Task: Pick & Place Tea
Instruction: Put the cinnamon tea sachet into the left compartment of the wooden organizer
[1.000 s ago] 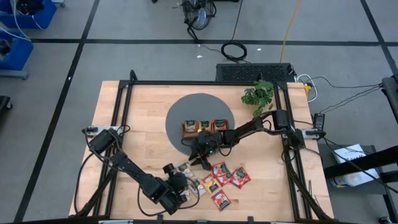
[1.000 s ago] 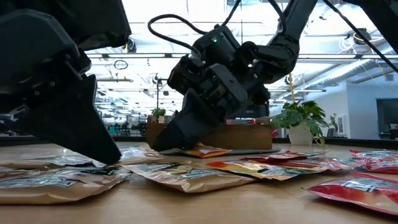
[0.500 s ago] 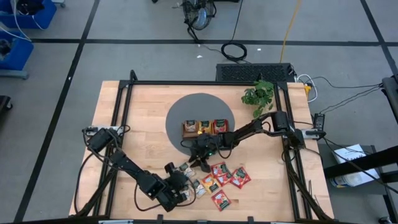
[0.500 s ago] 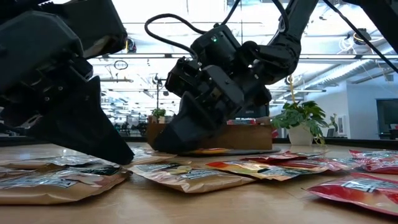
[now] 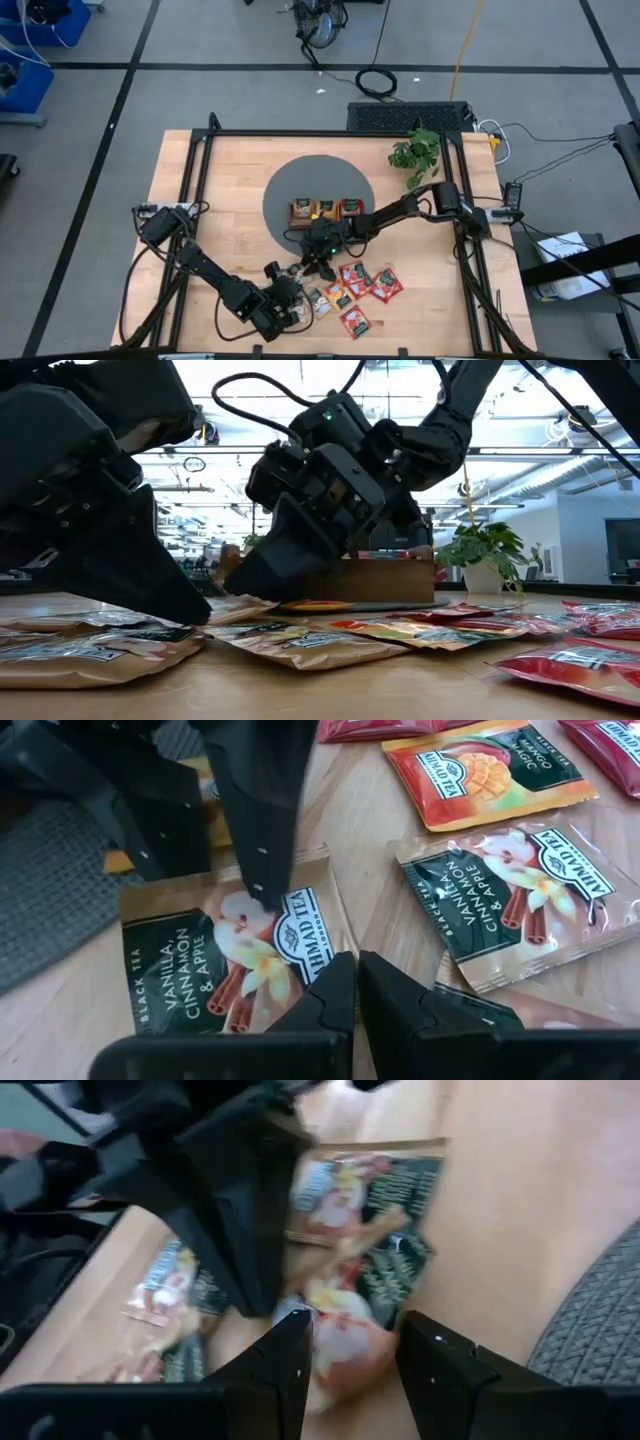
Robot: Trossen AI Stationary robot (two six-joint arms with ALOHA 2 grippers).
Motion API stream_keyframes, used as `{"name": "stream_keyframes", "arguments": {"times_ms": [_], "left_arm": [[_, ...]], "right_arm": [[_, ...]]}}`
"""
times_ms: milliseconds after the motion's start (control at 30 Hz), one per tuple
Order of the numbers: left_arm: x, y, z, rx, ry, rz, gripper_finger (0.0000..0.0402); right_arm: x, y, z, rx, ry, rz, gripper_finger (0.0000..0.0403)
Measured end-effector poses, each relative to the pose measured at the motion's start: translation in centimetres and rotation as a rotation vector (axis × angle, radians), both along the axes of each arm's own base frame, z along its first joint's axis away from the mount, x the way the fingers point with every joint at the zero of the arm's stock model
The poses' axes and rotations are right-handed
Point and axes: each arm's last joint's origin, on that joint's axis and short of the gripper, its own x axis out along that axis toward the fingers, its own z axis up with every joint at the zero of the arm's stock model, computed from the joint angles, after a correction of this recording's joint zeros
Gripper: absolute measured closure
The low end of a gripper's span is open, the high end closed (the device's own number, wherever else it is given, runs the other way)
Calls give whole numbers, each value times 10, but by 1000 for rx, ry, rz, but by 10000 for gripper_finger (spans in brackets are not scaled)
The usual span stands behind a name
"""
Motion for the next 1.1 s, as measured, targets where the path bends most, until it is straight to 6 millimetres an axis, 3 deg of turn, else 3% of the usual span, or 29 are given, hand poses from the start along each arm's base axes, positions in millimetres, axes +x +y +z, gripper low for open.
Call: {"name": "stream_keyframes", "arguments": {"times_ms": [233,500,633,867,967,1100], "left_arm": [[0,0,-2,15,-2,4,376],[0,0,-4,24,-11,7,376],[0,-2,-3,55,-6,-43,376],[-6,-20,32,73,-40,-172,376],[-10,-28,61,69,-152,-186,376],[-21,-33,81,115,-250,-163,376]], "right_arm": [[-2,5,-2,-29,4,26,282],[-2,4,-3,-94,-28,23,389],[-1,4,-4,-125,-42,7,392],[-1,6,6,-151,-89,28,400],[-3,10,16,-182,-115,53,401],[-6,16,33,-223,-163,95,402]]}}
